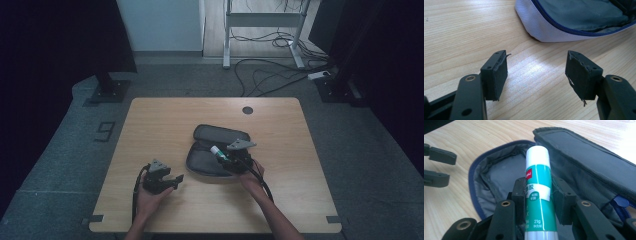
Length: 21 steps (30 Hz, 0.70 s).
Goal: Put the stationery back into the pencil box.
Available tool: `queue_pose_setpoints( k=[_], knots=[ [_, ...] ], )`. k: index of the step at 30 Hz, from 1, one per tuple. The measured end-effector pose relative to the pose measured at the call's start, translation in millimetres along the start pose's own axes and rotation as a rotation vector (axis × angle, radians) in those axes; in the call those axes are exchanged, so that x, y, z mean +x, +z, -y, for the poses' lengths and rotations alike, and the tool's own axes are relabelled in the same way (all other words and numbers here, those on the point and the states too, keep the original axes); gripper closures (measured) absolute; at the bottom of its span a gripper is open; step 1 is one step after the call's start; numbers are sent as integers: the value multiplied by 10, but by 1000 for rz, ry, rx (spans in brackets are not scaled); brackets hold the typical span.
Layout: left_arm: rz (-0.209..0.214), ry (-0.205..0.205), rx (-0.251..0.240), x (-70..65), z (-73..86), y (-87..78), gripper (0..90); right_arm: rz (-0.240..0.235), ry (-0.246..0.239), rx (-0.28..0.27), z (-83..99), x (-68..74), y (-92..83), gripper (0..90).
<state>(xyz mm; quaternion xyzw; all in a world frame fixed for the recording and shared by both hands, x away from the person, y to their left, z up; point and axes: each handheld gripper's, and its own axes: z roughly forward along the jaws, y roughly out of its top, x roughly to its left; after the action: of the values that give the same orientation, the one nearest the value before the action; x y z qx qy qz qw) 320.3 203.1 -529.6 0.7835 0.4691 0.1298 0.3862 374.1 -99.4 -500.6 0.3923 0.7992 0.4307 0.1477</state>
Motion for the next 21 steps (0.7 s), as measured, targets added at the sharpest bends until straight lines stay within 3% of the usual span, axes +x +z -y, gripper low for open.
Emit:
queue_pose_setpoints(
  k=[15, 21],
  knots=[
    [2, 3, 4, -3, 2, 1, 348, 35, 19, 48, 47, -92, 170, 651],
    [5, 4, 7, -8, 3, 5, 348, 55, -4, 78, 74, -73, 246, 651]
  ],
)
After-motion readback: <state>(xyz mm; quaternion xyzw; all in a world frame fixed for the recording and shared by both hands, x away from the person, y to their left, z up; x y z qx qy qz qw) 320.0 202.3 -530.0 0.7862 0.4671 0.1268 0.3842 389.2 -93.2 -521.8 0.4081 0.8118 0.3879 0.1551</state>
